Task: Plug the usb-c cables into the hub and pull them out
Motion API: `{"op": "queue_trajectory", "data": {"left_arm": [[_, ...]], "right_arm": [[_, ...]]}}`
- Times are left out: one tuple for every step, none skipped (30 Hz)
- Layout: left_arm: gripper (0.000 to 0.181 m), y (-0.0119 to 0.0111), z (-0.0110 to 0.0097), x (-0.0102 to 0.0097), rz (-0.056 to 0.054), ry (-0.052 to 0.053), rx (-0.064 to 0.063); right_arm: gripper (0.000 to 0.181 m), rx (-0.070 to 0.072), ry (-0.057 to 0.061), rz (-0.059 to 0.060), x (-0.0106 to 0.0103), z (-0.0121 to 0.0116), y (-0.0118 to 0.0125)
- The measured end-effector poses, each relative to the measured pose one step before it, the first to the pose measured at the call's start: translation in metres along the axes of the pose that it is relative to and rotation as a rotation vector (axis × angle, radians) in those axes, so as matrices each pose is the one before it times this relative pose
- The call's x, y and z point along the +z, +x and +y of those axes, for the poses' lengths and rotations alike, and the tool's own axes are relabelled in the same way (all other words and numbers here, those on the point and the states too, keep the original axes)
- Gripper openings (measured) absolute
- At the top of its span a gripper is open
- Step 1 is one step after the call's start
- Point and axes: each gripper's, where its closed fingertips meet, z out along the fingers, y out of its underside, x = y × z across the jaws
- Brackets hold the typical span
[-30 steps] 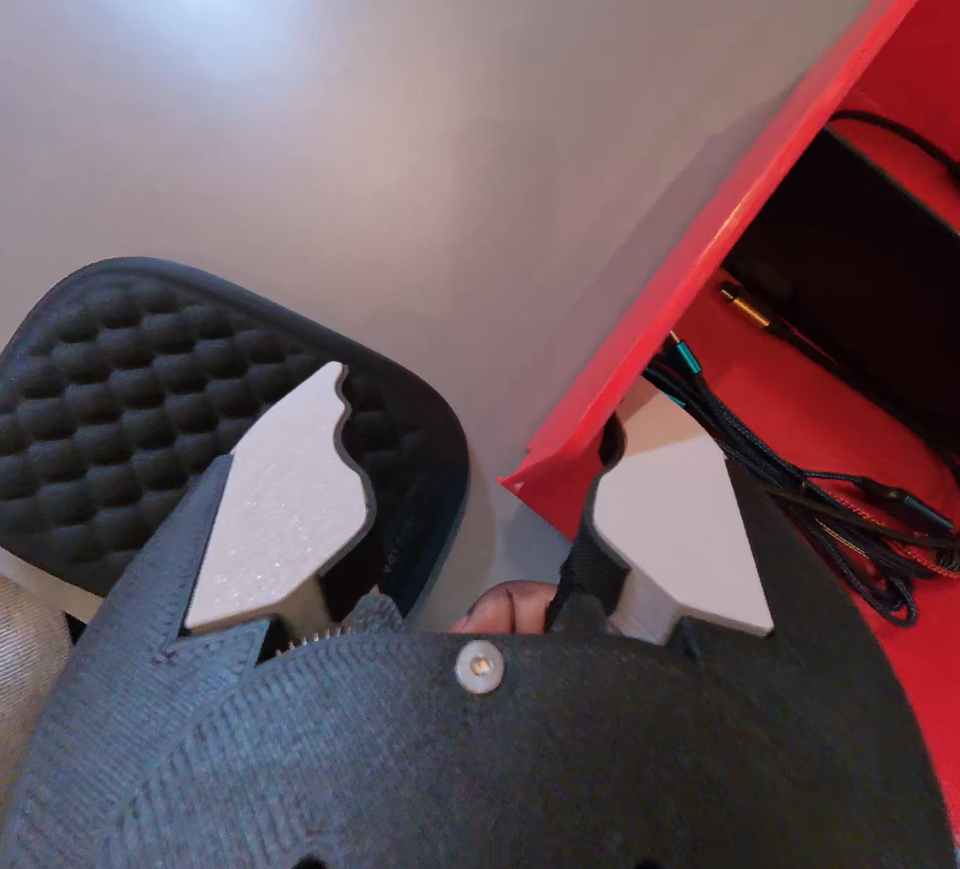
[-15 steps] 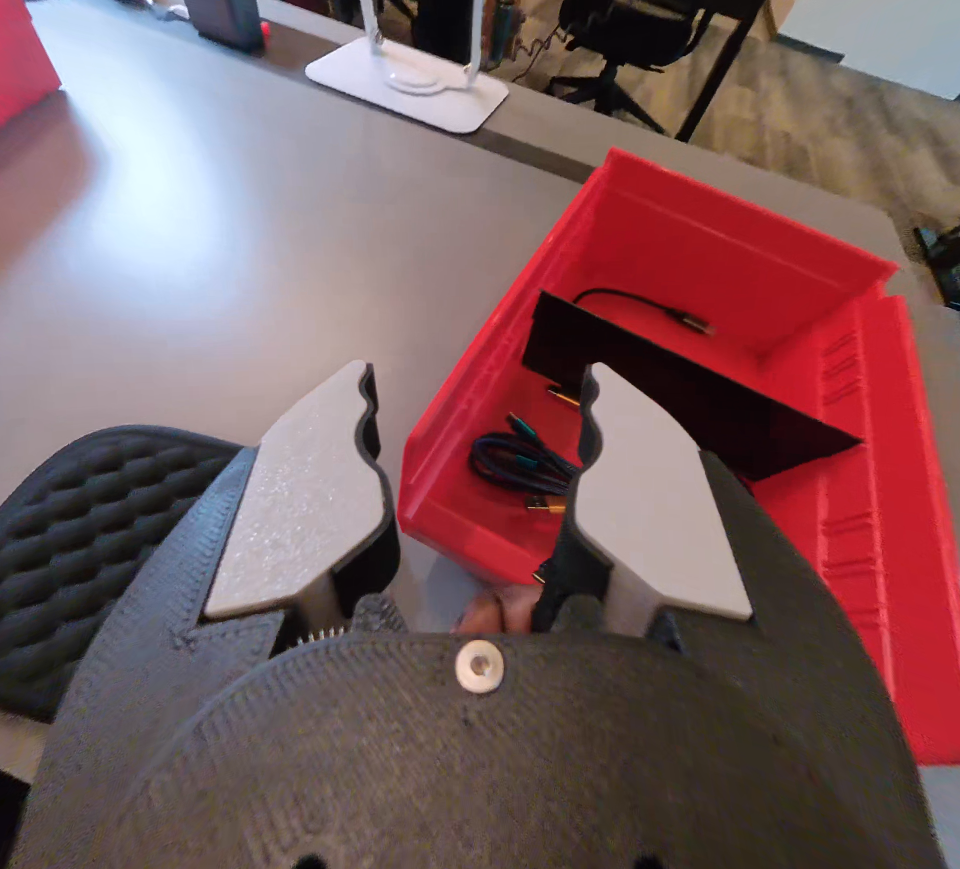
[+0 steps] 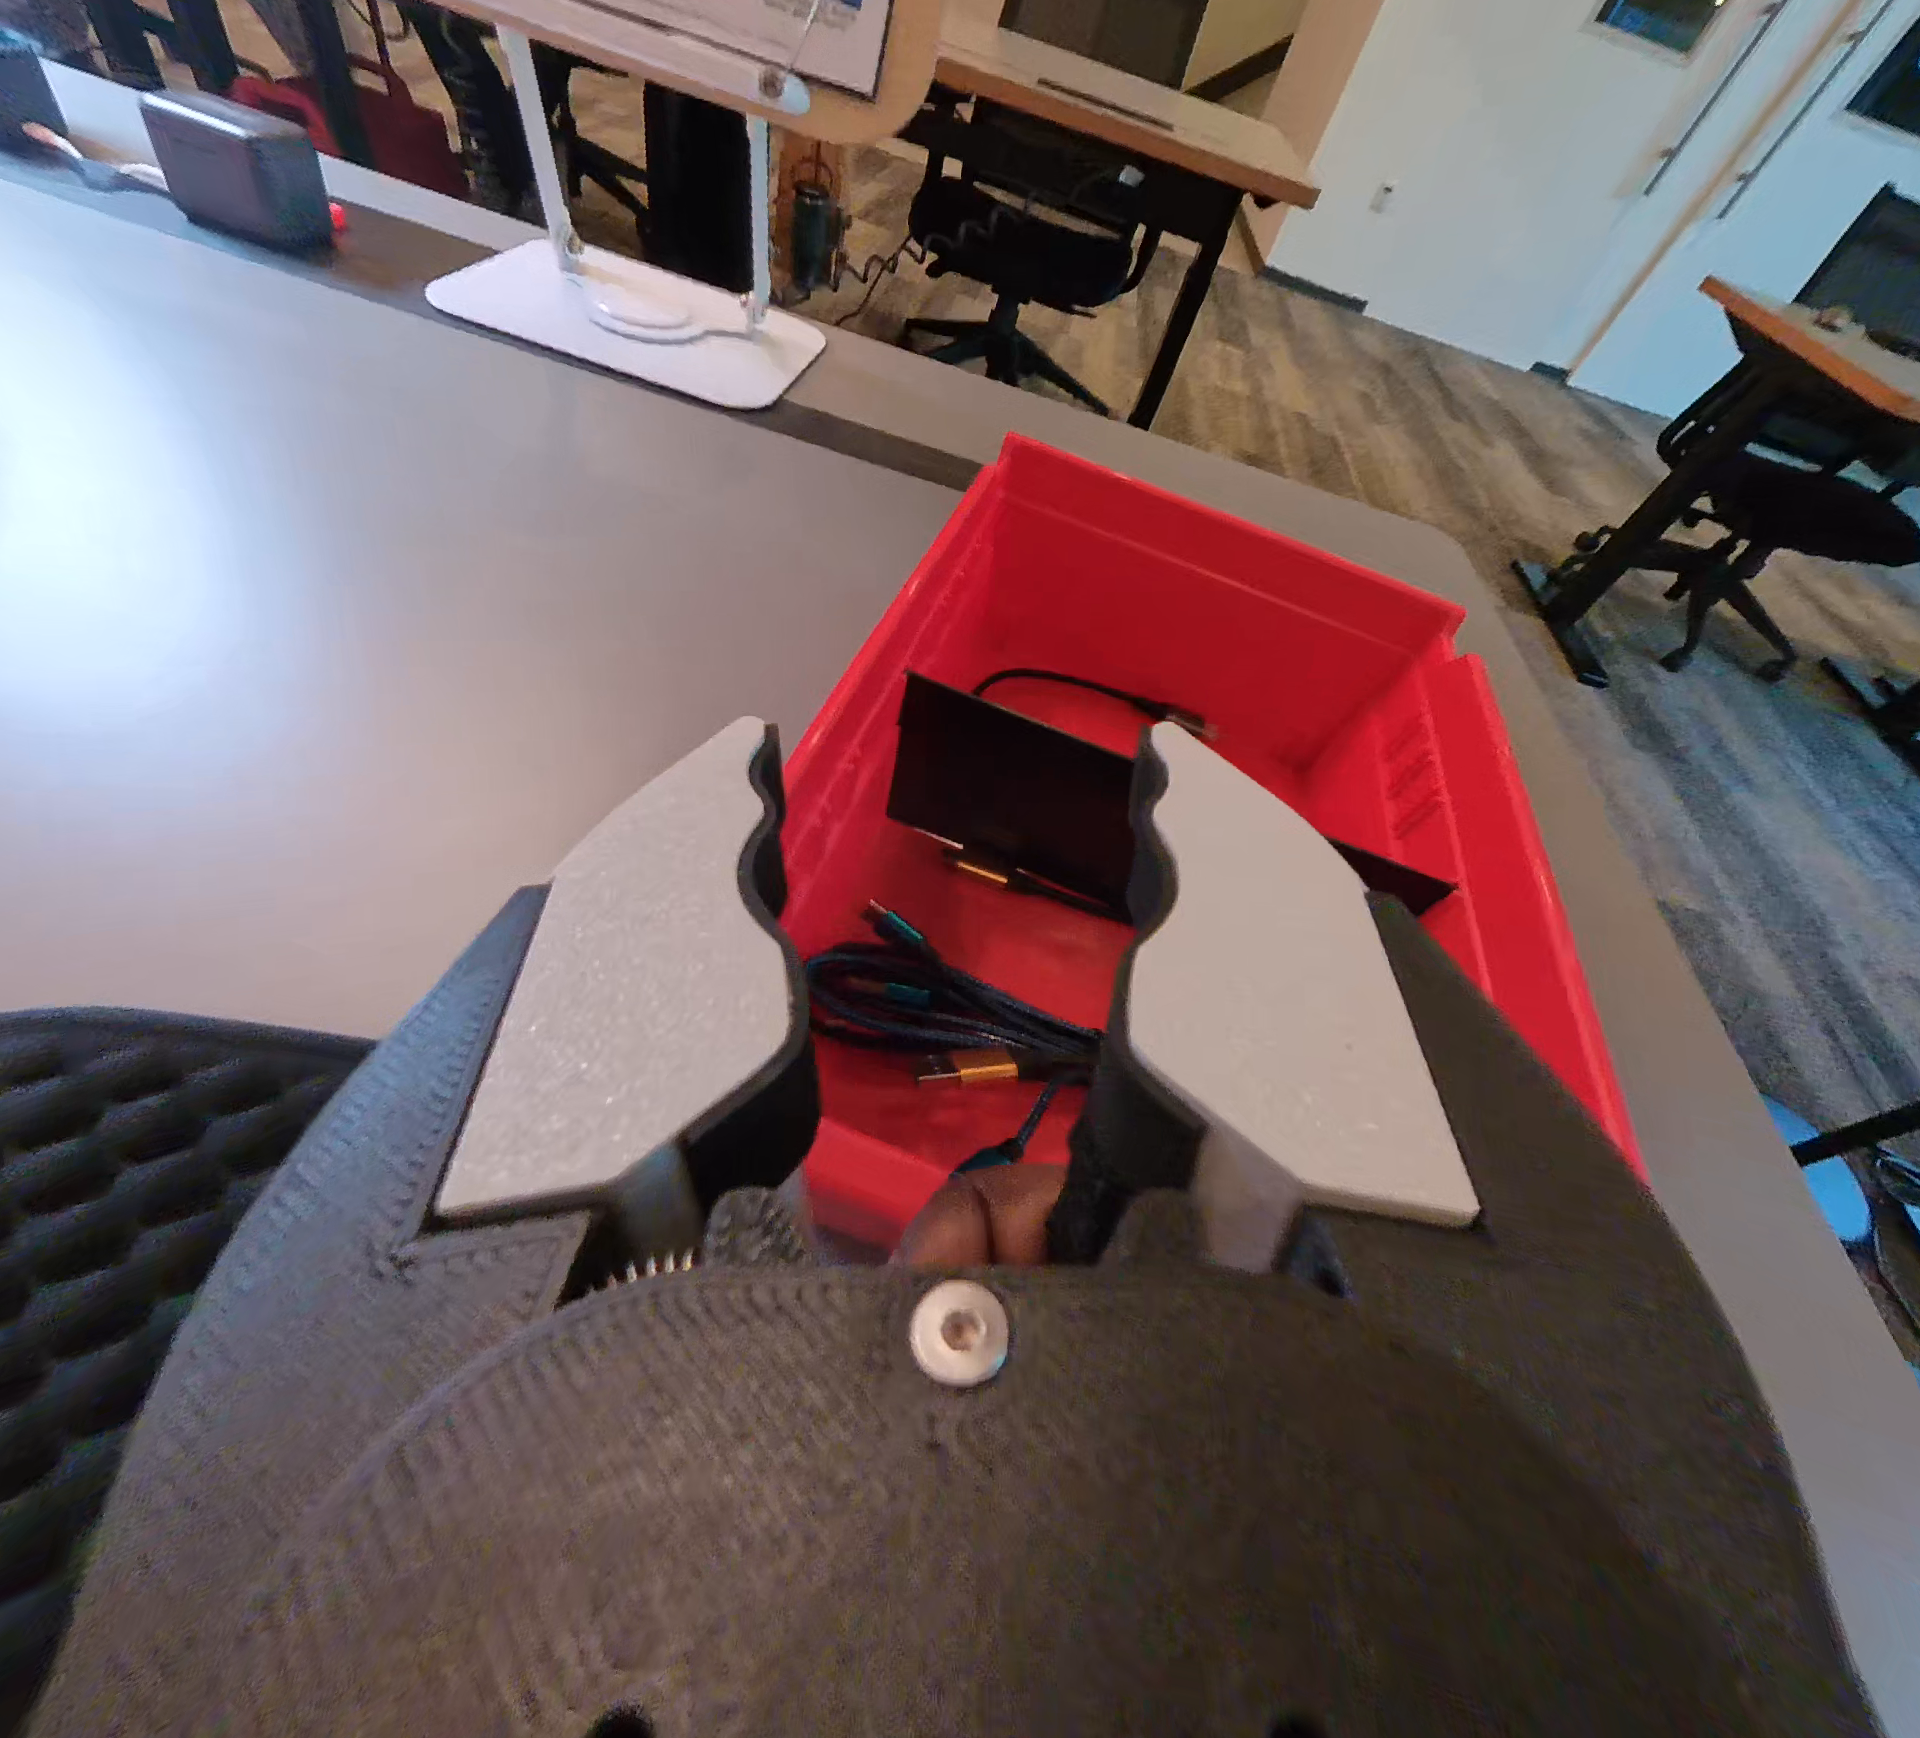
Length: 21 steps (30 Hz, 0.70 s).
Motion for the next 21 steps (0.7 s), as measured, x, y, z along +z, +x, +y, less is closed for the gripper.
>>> {"op": "queue_trajectory", "data": {"left_arm": [[0.009, -0.00767, -0.01460, -0.00714, 0.0047, 0.0672, -0.0333], [0.009, -0.00669, -0.01527, -0.00640, 0.0093, 0.0695, -0.0361], [0.009, -0.00548, -0.01461, -0.00547, 0.0131, 0.0646, -0.0336], [0.009, -0.00583, -0.01371, -0.00466, 0.0054, 0.0598, -0.0296], [0.009, -0.00499, -0.01335, -0.00412, 0.0049, 0.0612, -0.0226], [0.009, -0.00411, -0.01247, -0.00377, 0.0053, 0.0551, -0.0272], [0.009, -0.00212, -0.01287, -0.00373, 0.0120, 0.0582, -0.0231], [0.008, -0.00126, -0.01292, -0.00374, 0.0101, 0.0575, -0.0255], [0.009, 0.00015, -0.01155, -0.00310, 0.0132, 0.0467, -0.0256], [0.008, 0.00176, -0.01123, -0.00260, 0.0170, 0.0453, -0.0166], [0.008, 0.00187, -0.01126, -0.00235, 0.0127, 0.0468, -0.0197], [0.008, 0.00367, -0.01099, -0.00179, 0.0230, 0.0437, -0.0257], [0.008, 0.00485, -0.01208, -0.00149, 0.0293, 0.0501, -0.0252], [0.008, 0.00443, -0.01278, -0.00088, 0.0229, 0.0515, -0.0253], [0.008, 0.00451, -0.01286, 0.00011, 0.0239, 0.0463, -0.0198], [0.008, 0.00504, -0.01319, 0.00095, 0.0262, 0.0420, -0.0142], [0.008, 0.00526, -0.01403, 0.00165, 0.0271, 0.0442, -0.0097], [0.009, 0.00571, -0.01451, 0.00253, 0.0295, 0.0431, -0.0106], [0.009, 0.00642, -0.01375, 0.00381, 0.0337, 0.0335, -0.0091], [0.009, 0.00723, -0.01347, 0.00495, 0.0365, 0.0311, -0.0028], [0.008, 0.00732, -0.01370, 0.00587, 0.0315, 0.0359, 0.0023]], "right_arm": [[0.063, -0.0018, 0.0208, 0.0067, -0.00128, -0.00344, 0.00040], [0.062, -0.0008, 0.0270, 0.0147, -0.00199, -0.00450, 0.00172], [0.059, 0.0028, 0.0286, 0.0141, -0.00227, -0.00464, 0.00219], [0.058, 0.0062, 0.0260, 0.0071, -0.00242, -0.00445, 0.00181], [0.056, 0.0103, 0.0246, 0.0045, -0.00233, -0.00404, 0.00186], [0.055, 0.0148, 0.0230, 0.0032, -0.00208, -0.00362, 0.00209], [0.054, 0.0188, 0.0210, 0.0030, -0.00184, -0.00309, 0.00234], [0.053, 0.0212, 0.0206, 0.0026, -0.00156, -0.00285, 0.00231], [0.051, 0.0213, 0.0180, -0.0040, -0.00138, -0.00232, 0.00111], [0.050, 0.0188, 0.0111, -0.0151, -0.00093, -0.00121, -0.00060], [0.050, 0.0151, 0.0070, -0.0165, -0.00062, -0.00067, -0.00138], [0.050, 0.0107, 0.0110, -0.0060, -0.00066, -0.00127, -0.00027], [0.048, 0.0038, 0.0137, 0.0015, -0.00062, -0.00204, 0.00028], [0.048, -0.0027, 0.0121, -0.0001, -0.00083, -0.00217, -0.00057], [0.048, -0.0069, 0.0092, -0.0063, -0.00060, -0.00188, -0.00172], [0.048, -0.0099, 0.0066, -0.0107, -0.00045, -0.00163, -0.00272], [0.048, -0.0119, 0.0066, -0.0068, -0.00039, -0.00157, -0.00228], [0.048, -0.0124, 0.0105, 0.0019, -0.00030, -0.00213, -0.00106], [0.047, -0.0114, 0.0132, 0.0043, -0.00044, -0.00233, -0.00080], [0.046, -0.0086, 0.0113, -0.0004, -0.00031, -0.00216, -0.00133], [0.046, -0.0046, 0.0087, -0.0045, -0.00036, -0.00168, -0.00182]]}}
